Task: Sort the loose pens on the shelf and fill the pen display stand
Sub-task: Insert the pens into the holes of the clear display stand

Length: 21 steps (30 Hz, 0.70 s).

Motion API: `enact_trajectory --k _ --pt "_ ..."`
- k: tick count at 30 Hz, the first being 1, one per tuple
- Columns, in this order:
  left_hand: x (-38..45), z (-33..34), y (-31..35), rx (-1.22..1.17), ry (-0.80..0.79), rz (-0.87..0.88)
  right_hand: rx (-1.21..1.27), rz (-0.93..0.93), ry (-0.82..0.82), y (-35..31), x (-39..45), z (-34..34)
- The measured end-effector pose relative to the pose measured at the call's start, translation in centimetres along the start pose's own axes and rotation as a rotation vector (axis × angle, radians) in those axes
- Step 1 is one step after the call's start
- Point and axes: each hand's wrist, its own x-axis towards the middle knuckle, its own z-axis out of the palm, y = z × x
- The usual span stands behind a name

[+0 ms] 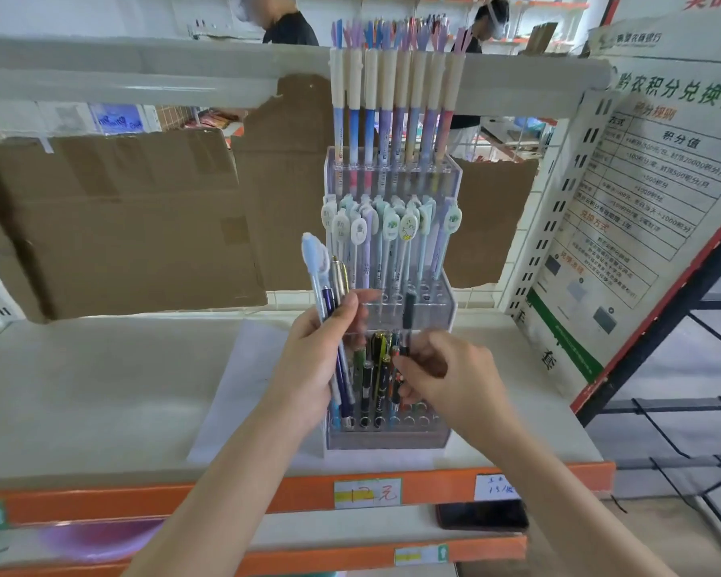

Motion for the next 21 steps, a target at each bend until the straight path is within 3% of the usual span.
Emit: enact_trajectory --k 5,12,18,21 --pt "0.0 -0.9 -0.2 -0.085 -0.121 0.011 -0.173 0.100 0.031 3.3 -0.9 0.9" --pt "-0.3 -1.2 -0.6 -0.042 -0.155 0.008 -0.302 0.057 0.132 4.9 -0.2 1.3" --pt "-0.7 -1.1 -0.4 0.015 -0.177 0.006 -0.442 0.079 0.011 6.3 -0.6 2.4" --pt "-0.8 -1.0 -0.4 0.009 -0.165 -0.002 -0.453 0.049 0.043 6.6 -0.9 2.6"
